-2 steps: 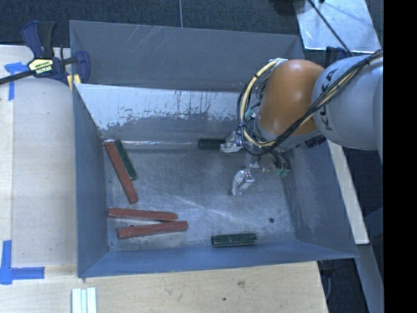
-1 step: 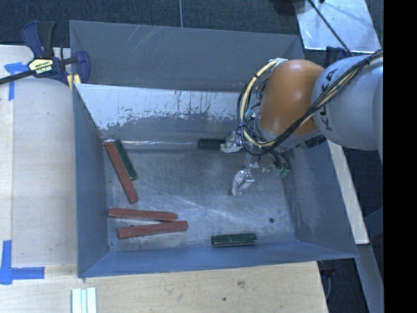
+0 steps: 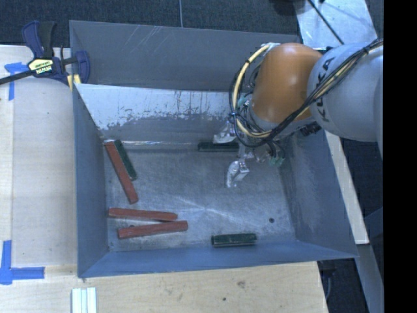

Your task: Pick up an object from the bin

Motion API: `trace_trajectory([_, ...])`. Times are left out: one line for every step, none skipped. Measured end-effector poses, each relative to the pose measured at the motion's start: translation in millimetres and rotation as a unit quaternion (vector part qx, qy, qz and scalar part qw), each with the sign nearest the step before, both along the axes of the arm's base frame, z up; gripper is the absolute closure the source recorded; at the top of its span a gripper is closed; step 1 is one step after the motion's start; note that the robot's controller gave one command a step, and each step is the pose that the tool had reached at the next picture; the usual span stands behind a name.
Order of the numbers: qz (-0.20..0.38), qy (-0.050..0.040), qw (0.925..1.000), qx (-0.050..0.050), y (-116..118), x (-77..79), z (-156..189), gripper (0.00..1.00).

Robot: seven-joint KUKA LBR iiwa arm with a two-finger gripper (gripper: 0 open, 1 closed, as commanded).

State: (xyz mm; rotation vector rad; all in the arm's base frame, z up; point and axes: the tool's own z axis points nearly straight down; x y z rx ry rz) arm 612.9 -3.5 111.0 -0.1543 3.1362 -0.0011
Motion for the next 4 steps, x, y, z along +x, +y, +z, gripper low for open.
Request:
trace_trajectory([-0.051,0.0001,0.9987,0.001,-2,12.5,-8,1.00])
trace_trajectory([-0.057,0.0163,0.9982,0.000,-5,7.5,-17,0.00])
trace_trajectory([-0.057,0.0153,0.9983,0.000,-5,7.8,-17,0.00])
trace_trajectory([-0.095,-0.0088,0.9955,0.003,-67,15.8,-33,1.00])
